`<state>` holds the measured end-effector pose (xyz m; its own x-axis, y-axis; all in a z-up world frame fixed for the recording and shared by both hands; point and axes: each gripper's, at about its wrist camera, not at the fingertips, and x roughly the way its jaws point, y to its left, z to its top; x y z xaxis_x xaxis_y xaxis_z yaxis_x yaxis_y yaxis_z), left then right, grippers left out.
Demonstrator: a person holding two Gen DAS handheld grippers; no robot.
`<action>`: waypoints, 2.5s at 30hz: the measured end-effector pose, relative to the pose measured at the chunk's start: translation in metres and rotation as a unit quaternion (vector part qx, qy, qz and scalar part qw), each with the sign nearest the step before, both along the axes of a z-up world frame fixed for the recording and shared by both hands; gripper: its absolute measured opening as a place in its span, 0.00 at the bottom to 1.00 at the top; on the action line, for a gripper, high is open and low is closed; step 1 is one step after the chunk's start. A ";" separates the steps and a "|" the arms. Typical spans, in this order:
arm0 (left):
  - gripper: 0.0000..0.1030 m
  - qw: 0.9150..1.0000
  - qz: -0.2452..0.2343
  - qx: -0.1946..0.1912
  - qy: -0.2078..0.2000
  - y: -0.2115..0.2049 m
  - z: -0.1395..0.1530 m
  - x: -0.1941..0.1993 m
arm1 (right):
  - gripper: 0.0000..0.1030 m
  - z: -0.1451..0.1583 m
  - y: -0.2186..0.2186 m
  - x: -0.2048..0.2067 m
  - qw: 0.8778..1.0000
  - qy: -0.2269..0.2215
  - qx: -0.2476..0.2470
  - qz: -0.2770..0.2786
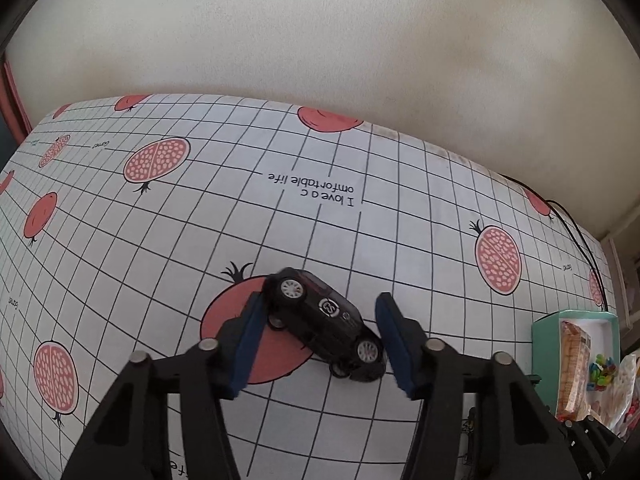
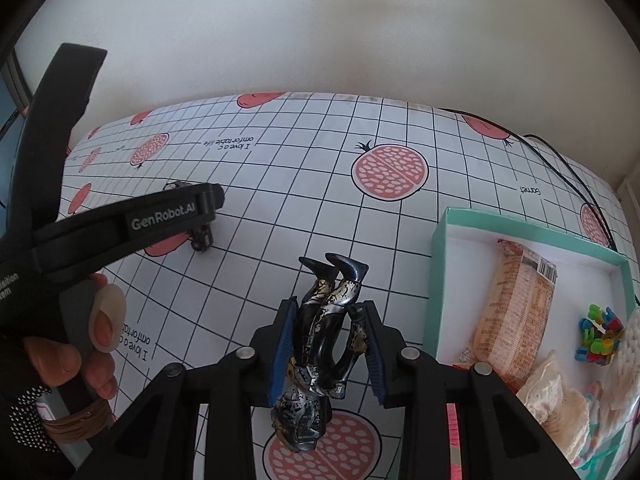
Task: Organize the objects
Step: 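Grasp the black toy car with the left tool while the right tool grasps the black-and-gold hair clip, then carry the toy car with the left tool while the right tool carries the hair clip into the tray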
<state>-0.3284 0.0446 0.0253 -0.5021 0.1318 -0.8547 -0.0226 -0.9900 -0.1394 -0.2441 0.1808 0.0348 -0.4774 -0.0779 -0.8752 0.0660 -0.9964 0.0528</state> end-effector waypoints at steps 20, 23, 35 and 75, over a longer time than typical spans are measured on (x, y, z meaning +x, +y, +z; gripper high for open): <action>0.46 0.999 -0.035 -0.007 -0.008 0.009 0.004 0.005 | 0.19 0.013 0.006 -0.001 1.000 0.015 -0.014 -0.006; 0.46 0.999 -0.036 -0.006 -0.010 0.008 0.005 0.007 | 0.19 0.019 0.006 0.000 1.000 0.022 -0.012 -0.008; 0.26 0.999 -0.043 -0.009 -0.007 0.007 0.015 0.013 | 0.19 0.029 0.008 0.003 0.999 0.029 -0.011 -0.013; 0.25 0.996 -0.050 0.021 0.075 0.003 0.096 0.033 | 0.19 0.070 0.024 0.021 0.996 0.077 -0.024 -0.032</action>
<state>-0.2954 0.0474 0.1215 -0.6062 0.2217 -0.7638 -0.1446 -0.9751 -0.1682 -0.2231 0.2045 0.1048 -0.6105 -0.0824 -0.7877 0.0126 -0.9955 0.0943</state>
